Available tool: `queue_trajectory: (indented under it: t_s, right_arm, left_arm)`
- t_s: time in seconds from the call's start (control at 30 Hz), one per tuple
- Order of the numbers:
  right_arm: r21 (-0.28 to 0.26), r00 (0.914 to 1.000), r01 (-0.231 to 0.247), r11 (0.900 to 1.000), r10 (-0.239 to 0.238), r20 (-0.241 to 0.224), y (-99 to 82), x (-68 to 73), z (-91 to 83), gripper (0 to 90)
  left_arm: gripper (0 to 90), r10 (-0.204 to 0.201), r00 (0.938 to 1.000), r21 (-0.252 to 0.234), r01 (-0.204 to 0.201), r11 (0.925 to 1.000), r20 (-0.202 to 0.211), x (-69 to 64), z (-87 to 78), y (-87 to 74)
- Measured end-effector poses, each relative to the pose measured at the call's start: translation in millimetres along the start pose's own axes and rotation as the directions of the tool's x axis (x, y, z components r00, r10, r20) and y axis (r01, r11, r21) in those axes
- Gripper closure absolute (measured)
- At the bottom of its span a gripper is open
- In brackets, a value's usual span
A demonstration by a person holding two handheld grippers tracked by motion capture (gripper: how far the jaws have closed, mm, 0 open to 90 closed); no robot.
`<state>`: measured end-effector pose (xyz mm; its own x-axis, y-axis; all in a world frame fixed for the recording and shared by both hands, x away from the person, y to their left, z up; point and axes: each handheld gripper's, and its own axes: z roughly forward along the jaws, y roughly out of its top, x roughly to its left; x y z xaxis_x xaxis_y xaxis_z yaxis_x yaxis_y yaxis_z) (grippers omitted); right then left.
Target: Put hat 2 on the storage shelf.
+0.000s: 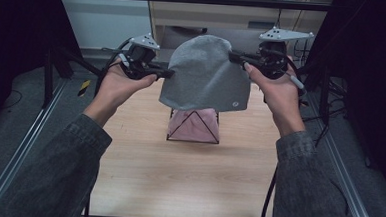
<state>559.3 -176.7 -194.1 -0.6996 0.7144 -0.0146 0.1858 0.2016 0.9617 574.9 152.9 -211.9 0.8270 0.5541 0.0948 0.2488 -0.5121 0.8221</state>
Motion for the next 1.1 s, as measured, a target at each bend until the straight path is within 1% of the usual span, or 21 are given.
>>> queue_trajectory:
  t_s: [0.07, 0.1, 0.13, 0.17, 0.2, 0.3, 0.4, 0.47, 0.53, 0.57, 0.63, 0.67, 0.7, 0.73, 0.83, 0.97, 1.0, 1.03, 1.07, 1.1]
  right_arm:
    - [-0.020, 0.9999, -0.016, 0.9997, 0.016, 0.004, -0.4, -3.0, 1.7, 86.8]
    - [-0.024, 0.9998, -0.020, 0.9995, 0.020, 0.006, -0.6, -4.7, 3.5, 86.7]
    - [-0.024, 0.9998, -0.020, 0.9995, 0.020, 0.006, -0.6, -4.7, 3.5, 86.7]
    - [-0.031, 0.9994, -0.028, 0.9991, 0.029, 0.019, -1.5, -7.8, 7.1, 86.8]
    - [-0.031, 0.9994, -0.028, 0.9991, 0.029, 0.019, -1.5, -7.8, 7.1, 86.8]
    - [-0.050, 0.9979, -0.051, 0.9974, 0.053, 0.038, -4.0, -14.6, 12.8, 86.8]
    - [-0.055, 0.9970, -0.062, 0.9965, 0.065, 0.042, -5.5, -18.9, 15.6, 86.8]
    - [-0.061, 0.9969, -0.062, 0.9962, 0.065, 0.045, -5.6, -20.5, 16.6, 86.8]
    - [-0.072, 0.9958, -0.075, 0.9946, 0.078, 0.047, -6.3, -23.1, 17.2, 86.8]
    - [-0.080, 0.9948, -0.090, 0.9928, 0.093, 0.040, -6.8, -24.6, 17.5, 86.8]
    - [-0.080, 0.9945, -0.089, 0.9929, 0.093, 0.049, -6.7, -27.3, 18.5, 86.8]
    - [-0.085, 0.9937, -0.096, 0.9918, 0.100, 0.050, -6.6, -28.2, 18.7, 86.8]
    - [-0.085, 0.9935, -0.096, 0.9918, 0.100, 0.054, -6.7, -29.3, 19.2, 86.8]
    - [-0.082, 0.9933, -0.098, 0.9919, 0.102, 0.055, -6.9, -30.3, 19.9, 86.8]
    - [-0.066, 0.9920, -0.105, 0.9923, 0.109, 0.063, -10.2, -33.8, 24.0, 86.7]
    - [-0.049, 0.9922, -0.101, 0.9937, 0.104, 0.069, -16.4, -37.1, 33.8, 86.8]
    - [-0.049, 0.9922, -0.101, 0.9937, 0.104, 0.069, -16.4, -37.1, 33.8, 86.8]
    - [-0.046, 0.9923, -0.101, 0.9939, 0.104, 0.067, -18.1, -37.9, 36.5, 86.7]
    - [-0.041, 0.9917, -0.107, 0.9935, 0.109, 0.068, -21.9, -39.5, 41.8, 86.8]
    - [-0.036, 0.9916, -0.109, 0.9933, 0.112, 0.066, -24.0, -40.5, 44.6, 86.7]
  left_arm:
    - [88.7, -0.022, 0.9996, -0.008, 0.022, 0.9997, -0.016, 3.0, 2.1, 1.6]
    - [88.7, -0.023, 0.9993, -0.009, 0.023, 0.9997, -0.028, 4.0, 3.3, 2.7]
    - [88.7, -0.023, 0.9993, -0.009, 0.023, 0.9997, -0.028, 4.0, 3.3, 2.7]
    - [88.7, -0.022, 0.9992, -0.008, 0.021, 0.9997, -0.035, 5.3, 4.6, 3.8]
    - [88.7, -0.022, 0.9987, -0.008, 0.022, 0.9997, -0.045, 6.5, 5.7, 5.0]
    - [88.8, -0.035, 0.9972, -0.022, 0.033, 0.9992, -0.066, 11.7, 9.4, 8.2]
    - [88.7, -0.032, 0.9970, -0.027, 0.031, 0.9992, -0.070, 13.3, 14.2, 10.0]
    - [88.8, -0.024, 0.9959, -0.024, 0.022, 0.9995, -0.087, 14.4, 18.0, 12.8]
    - [88.7, -0.023, 0.9957, -0.033, 0.021, 0.9993, -0.089, 15.7, 18.5, 16.0]
    - [88.7, -0.017, 0.9954, -0.035, 0.013, 0.9993, -0.094, 16.3, 18.4, 18.0]
    - [88.7, -0.010, 0.9946, -0.038, 0.006, 0.9993, -0.103, 17.4, 19.1, 22.0]
    - [88.7, -0.008, 0.9943, -0.040, 0.004, 0.9992, -0.107, 18.3, 19.8, 23.4]
    - [88.7, -0.010, 0.9942, -0.041, 0.006, 0.9991, -0.107, 19.4, 21.3, 23.8]
    - [88.7, -0.013, 0.9944, -0.036, 0.009, 0.9993, -0.105, 20.6, 23.4, 23.1]
    - [88.7, -0.003, 0.9927, -0.009, 0.002, 1.0000, -0.121, 24.4, 31.9, 18.4]
    - [88.7, -0.009, 0.9924, -0.010, 0.008, 0.9999, -0.123, 30.0, 41.3, 11.5]
    - [88.7, -0.009, 0.9924, -0.010, 0.008, 0.9999, -0.123, 30.0, 41.3, 11.5]
    - [88.7, 0.000, 0.9912, -0.006, 0.000, 1.0000, -0.133, 31.1, 43.9, 9.0]
    - [88.7, -0.009, 0.9918, -0.003, 0.009, 1.0000, -0.128, 33.5, 48.3, 4.9]
    - [88.7, -0.007, 0.9913, 0.005, 0.008, 1.0000, -0.131, 34.5, 50.9, 2.6]
